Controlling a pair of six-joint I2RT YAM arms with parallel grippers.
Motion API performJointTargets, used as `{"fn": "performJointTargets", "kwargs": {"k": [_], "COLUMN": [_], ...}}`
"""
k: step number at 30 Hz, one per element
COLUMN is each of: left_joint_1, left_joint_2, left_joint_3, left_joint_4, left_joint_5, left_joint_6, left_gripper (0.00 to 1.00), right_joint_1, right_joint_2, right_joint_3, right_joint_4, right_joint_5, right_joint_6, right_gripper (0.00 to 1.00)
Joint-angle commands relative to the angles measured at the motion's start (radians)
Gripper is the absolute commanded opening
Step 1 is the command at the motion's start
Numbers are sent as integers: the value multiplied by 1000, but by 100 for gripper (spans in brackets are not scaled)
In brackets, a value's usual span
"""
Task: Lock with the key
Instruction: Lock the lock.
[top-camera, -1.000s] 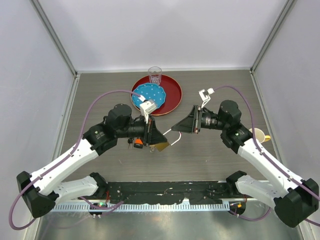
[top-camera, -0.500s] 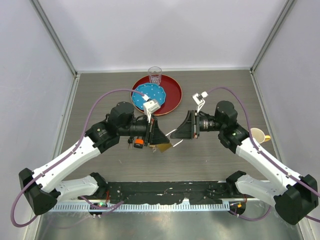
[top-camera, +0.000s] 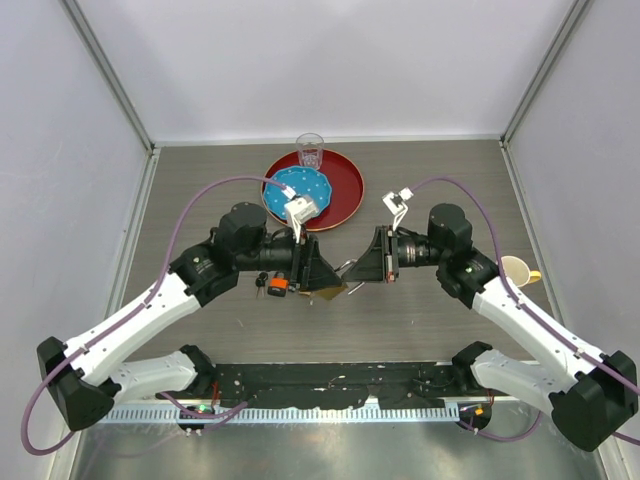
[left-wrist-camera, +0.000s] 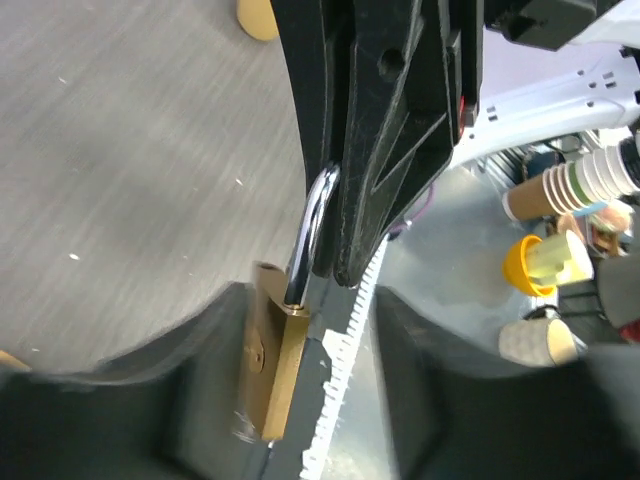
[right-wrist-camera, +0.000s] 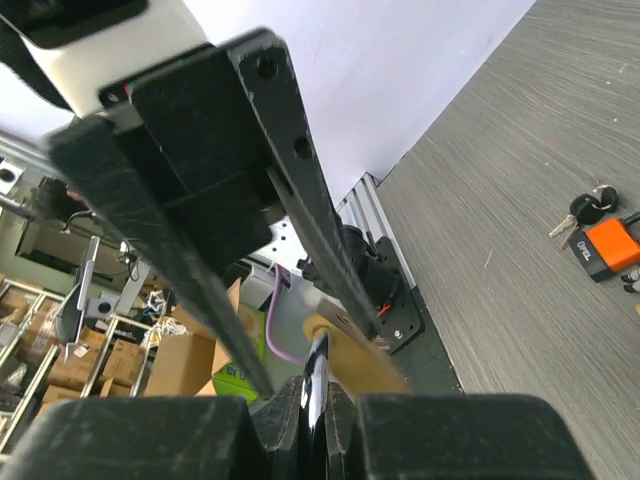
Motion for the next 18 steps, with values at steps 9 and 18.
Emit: {"fn": "performJointTargets", "kwargs": {"k": [9,18], "left_joint_1": [-1,-1], "left_joint_2": [-254,-393], "left_joint_3": [-126,-324], "left_joint_4": [322,590], "left_joint_5": [-295,-360], "left_joint_6": [-58,-11], "left_gripper": [87,100], "right_joint_1": [7,6], "right_joint_2": [-96,-111], "right_joint_3": [-38,-125], "right_joint_4": [322,620], "right_joint_5": [206,318], "right_joint_6": [334,636], "right_gripper": [2,2]}}
